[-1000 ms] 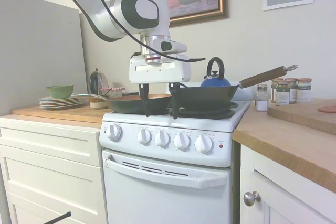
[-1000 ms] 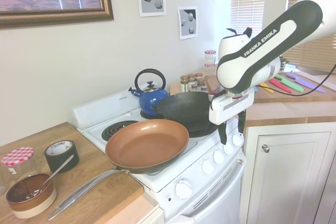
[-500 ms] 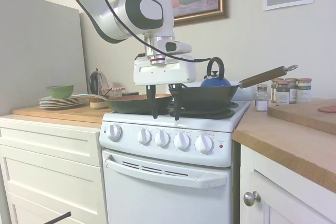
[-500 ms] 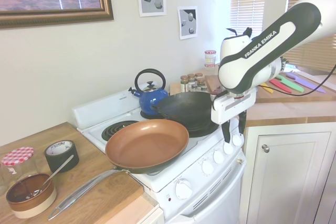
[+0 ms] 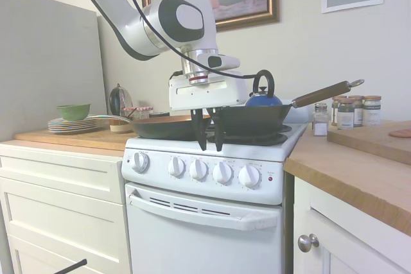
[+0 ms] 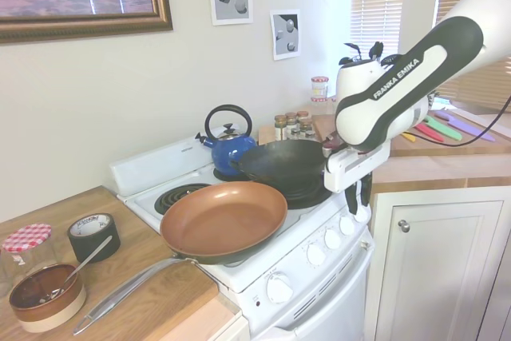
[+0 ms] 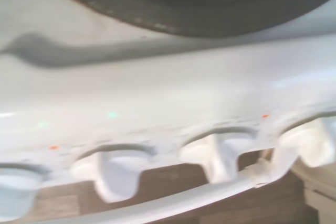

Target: Turn on the stove on the bottom right

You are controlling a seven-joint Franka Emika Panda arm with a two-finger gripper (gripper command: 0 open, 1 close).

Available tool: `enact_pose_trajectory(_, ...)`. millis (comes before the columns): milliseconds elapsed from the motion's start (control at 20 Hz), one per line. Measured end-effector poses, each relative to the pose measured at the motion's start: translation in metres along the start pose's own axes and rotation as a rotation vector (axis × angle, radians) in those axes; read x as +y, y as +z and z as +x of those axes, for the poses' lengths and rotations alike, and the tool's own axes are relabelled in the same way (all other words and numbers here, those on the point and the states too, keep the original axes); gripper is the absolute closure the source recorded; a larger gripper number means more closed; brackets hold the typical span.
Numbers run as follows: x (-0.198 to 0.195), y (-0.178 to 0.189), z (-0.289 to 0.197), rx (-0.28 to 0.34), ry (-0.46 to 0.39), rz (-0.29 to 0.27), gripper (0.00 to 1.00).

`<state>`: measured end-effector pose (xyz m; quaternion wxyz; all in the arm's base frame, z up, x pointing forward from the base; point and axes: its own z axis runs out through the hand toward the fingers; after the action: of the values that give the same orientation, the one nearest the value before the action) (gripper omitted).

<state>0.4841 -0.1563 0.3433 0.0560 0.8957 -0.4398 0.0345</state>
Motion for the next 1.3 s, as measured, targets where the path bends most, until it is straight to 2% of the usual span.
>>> enact_pose_trajectory(400, 0.02, 0.015, 0.018, 0.03, 0.023, -0.023, 1.0)
enact_pose_trajectory(750, 0.033, 0.021, 0.035, 0.053, 0.056, -0.016, 1.0)
enact_pose_trajectory(1300, 0.025, 0.038, 0.051, 0.056, 0.056, -0.021, 1.0)
